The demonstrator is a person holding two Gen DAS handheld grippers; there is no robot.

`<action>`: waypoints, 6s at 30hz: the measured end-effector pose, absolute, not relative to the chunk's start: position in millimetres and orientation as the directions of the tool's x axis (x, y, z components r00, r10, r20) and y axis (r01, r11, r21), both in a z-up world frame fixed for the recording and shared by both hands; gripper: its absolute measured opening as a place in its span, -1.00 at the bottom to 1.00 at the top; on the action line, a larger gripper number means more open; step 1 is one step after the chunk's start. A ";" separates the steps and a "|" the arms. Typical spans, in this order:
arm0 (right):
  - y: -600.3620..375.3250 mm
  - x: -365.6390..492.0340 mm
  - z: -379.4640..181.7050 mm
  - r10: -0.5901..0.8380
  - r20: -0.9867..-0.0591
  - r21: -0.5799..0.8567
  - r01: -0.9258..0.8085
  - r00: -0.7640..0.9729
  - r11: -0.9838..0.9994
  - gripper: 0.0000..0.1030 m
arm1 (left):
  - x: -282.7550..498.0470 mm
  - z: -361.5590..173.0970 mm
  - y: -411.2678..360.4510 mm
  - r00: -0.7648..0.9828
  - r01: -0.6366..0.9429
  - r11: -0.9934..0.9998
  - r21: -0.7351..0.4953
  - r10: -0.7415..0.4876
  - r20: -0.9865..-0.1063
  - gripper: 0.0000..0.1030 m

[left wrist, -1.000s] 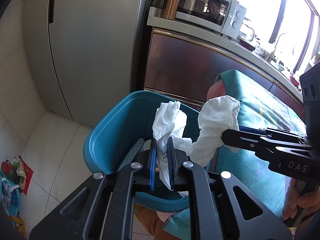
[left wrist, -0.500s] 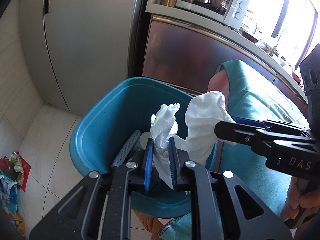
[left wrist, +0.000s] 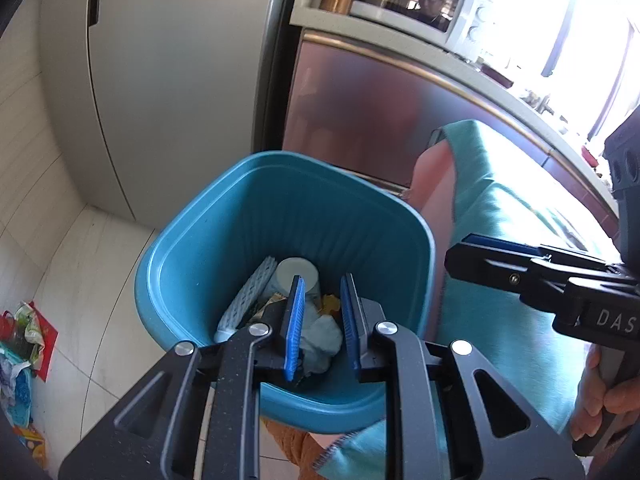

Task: Collect trash
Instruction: 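Carry both tissues to the teal bin and open both tools, then move both tools back over the table toward the orange peel and paper cup, then grasp the orange peel with the left tool while the right tool grasps the white paper cup, then carry orange peel and paper cup toward the teal bin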

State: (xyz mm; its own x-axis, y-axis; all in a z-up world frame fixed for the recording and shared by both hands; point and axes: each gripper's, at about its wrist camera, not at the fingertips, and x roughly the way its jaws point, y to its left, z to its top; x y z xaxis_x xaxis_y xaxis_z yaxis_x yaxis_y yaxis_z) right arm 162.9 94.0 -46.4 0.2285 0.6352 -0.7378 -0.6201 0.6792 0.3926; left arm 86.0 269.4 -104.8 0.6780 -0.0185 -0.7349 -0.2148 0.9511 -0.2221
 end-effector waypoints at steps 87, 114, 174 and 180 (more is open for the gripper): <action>-428.9 121.1 -1.6 0.054 -0.605 0.275 0.145 0.794 0.950 0.22 | 167.2 -63.5 -176.0 0.422 0.531 0.811 -0.246 -0.505 -0.753 -0.61; -217.1 61.6 -4.7 0.455 -0.546 0.376 -0.280 0.703 0.883 0.22 | 73.3 -38.3 28.0 0.616 0.308 0.929 -0.203 -0.358 -0.702 -0.73; -61.5 69.3 -10.1 0.663 -0.559 0.406 -0.532 0.498 0.743 0.22 | 27.8 -17.2 154.4 0.749 0.070 0.978 -0.196 -0.181 -0.637 -0.73; -50.6 71.7 -10.7 0.676 -0.560 0.405 -0.553 0.479 0.728 0.22 | 25.9 -15.9 163.9 0.757 0.046 0.979 -0.198 -0.164 -0.633 -0.73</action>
